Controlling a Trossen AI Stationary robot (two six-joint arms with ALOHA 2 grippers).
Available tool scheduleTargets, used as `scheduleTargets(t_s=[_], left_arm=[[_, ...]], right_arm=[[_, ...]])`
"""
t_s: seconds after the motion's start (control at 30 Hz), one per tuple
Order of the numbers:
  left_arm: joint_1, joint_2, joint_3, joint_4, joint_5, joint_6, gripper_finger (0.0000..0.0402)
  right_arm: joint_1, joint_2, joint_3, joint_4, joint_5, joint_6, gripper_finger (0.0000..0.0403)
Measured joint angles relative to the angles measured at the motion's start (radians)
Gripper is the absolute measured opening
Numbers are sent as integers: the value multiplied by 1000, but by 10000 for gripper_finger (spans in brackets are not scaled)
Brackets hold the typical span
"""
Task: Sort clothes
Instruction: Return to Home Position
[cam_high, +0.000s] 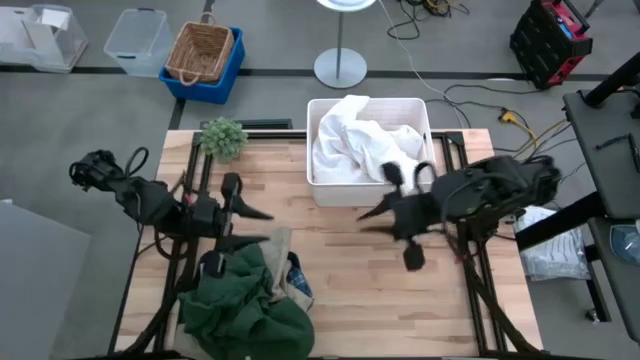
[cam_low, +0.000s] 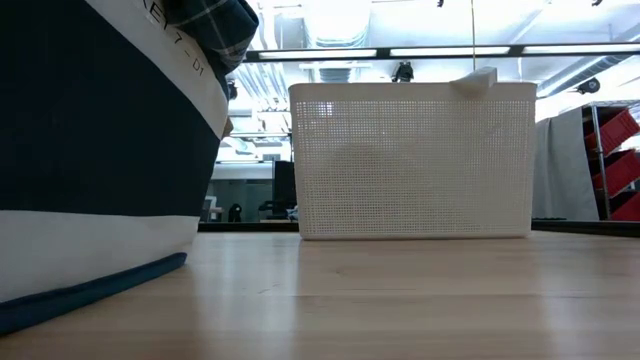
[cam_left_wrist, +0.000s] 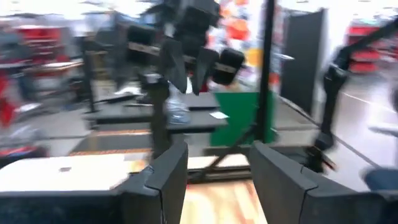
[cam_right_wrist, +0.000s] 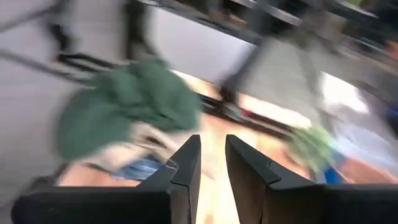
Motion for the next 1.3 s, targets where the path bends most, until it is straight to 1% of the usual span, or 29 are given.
scheduleTargets(t_s=[0.03,0.07,0.17,0.2,0.23,0.27,0.33,0.4,0.47,0.53,0.63,0.77,0.8,0.83,0.87,0.97,1.03,1.2,1.3], left_arm=[[0,-2,1,0,-35,-11,153],[0,-4,1,-7,-70,-18,153],[0,0,-2,-28,-178,-21,153],[0,3,-3,-28,-210,-21,153],[0,7,-3,-29,-239,-21,153],[0,11,-3,-28,-266,-17,153],[0,20,-2,-28,-315,-11,153],[0,30,-2,-28,-353,-9,153],[1,36,-2,-27,-371,-9,153],[1,41,-2,-20,-372,-13,153],[1,47,-2,-17,-372,-23,153],[1,47,-2,-17,-373,-40,153],[1,47,-2,-16,-373,-42,153],[1,47,-2,-17,-373,-42,153],[1,47,-2,-17,-373,-42,153],[1,47,-2,-17,-374,-43,153],[1,47,-2,-17,-374,-43,153],[1,47,-2,-17,-374,-43,153],[1,47,-2,-17,-374,-48,153]], right_arm=[[0,-31,-42,1,72,35,64],[0,-65,-89,-7,172,83,61],[-13,-151,-242,-64,536,302,50],[-28,-173,-290,-87,615,387,45],[-52,-193,-336,-104,648,468,39],[-83,-209,-377,-115,641,541,32],[-169,-235,-448,-118,567,659,16],[-278,-248,-506,-117,446,742,12],[-388,-247,-552,-118,310,785,12],[-497,-229,-587,-117,169,796,12],[-636,-200,-618,-117,0,780,12],[-768,-134,-631,-128,-168,708,12],[-789,-115,-632,-128,-194,684,12],[-810,-98,-632,-123,-195,657,12],[-827,-81,-632,-120,-160,629,12],[-871,-30,-632,-116,12,577,12],[-898,-4,-632,-86,70,545,12],[-932,41,-632,76,72,478,12],[-936,52,-630,79,39,471,12]])
